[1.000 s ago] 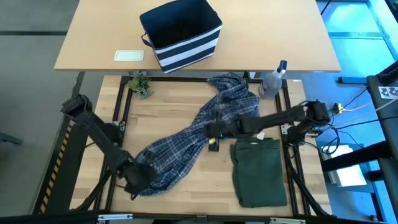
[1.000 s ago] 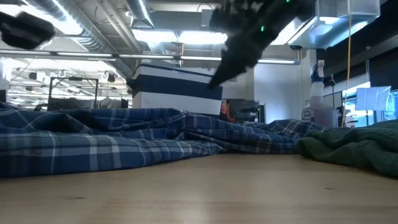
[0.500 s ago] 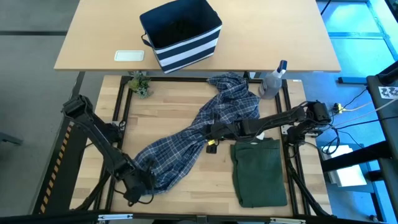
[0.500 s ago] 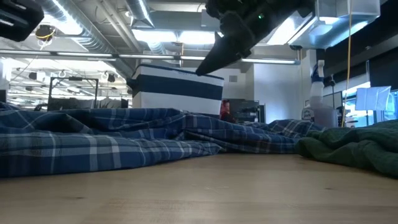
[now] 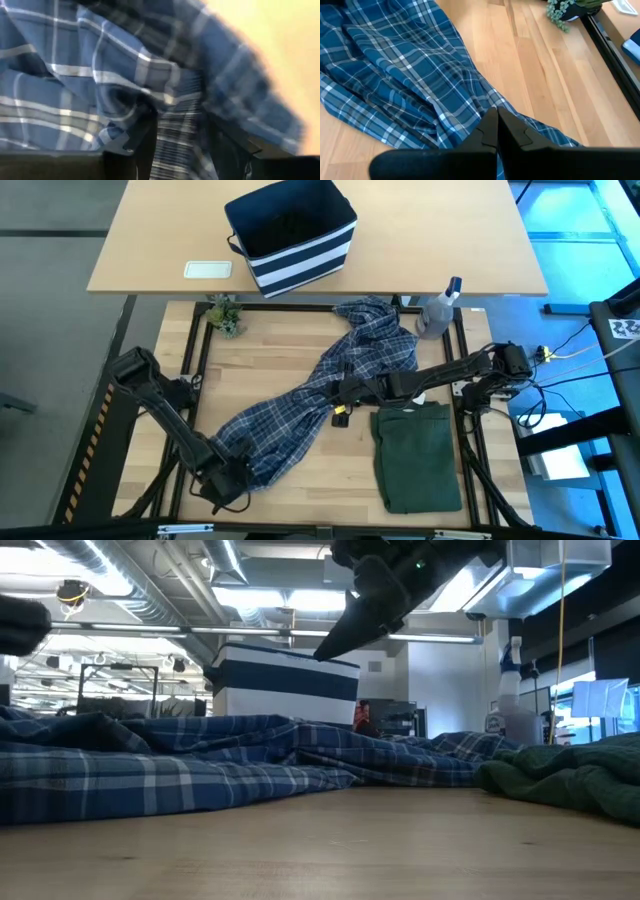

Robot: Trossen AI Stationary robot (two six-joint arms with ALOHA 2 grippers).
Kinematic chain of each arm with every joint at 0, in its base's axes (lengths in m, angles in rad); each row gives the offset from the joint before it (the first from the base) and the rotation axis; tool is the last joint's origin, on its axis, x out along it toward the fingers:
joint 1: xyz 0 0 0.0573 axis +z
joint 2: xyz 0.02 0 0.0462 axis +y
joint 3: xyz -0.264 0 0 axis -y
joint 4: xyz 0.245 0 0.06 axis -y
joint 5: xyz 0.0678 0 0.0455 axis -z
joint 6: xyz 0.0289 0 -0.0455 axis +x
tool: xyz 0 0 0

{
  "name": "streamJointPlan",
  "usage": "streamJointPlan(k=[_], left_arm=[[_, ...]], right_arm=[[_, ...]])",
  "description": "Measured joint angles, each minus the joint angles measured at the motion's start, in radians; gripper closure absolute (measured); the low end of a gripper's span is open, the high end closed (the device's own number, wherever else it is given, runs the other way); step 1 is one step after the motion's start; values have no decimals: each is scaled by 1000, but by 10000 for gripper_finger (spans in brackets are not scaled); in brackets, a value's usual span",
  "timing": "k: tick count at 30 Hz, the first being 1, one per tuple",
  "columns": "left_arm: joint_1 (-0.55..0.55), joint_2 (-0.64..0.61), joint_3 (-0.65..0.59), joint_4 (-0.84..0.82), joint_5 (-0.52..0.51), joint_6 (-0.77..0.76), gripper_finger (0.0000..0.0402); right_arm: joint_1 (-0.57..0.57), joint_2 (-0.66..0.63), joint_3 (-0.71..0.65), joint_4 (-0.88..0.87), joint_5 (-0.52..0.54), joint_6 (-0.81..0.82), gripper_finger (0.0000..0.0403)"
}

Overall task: Fold Laundry from Bin
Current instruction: Fold the blue checkered pants

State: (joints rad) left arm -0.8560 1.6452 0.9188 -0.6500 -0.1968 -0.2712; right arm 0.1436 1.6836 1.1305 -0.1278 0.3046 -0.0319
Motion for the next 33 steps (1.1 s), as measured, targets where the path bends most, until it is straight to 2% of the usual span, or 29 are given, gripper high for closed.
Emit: streamJointPlan(k=[7,14,17,22,23,30,33], left_arm=[[48,37,0,-26,-156,19,244],[105,37,0,-19,-181,14,248],[108,37,0,-19,-191,29,277],[108,36,0,-22,-186,38,380],[108,34,0,-24,-185,38,390],[99,7,56,-104,-201,32,401],[106,-10,94,-108,-206,-28,401]], right_arm=[[0,0,0,6,-38,0,402],[0,0,0,6,-43,0,402],[0,0,0,6,-43,0,402],[0,0,0,6,-47,0,402],[0,0,0,6,-53,0,402],[0,0,0,7,-64,0,402],[0,0,0,7,-71,0,402]])
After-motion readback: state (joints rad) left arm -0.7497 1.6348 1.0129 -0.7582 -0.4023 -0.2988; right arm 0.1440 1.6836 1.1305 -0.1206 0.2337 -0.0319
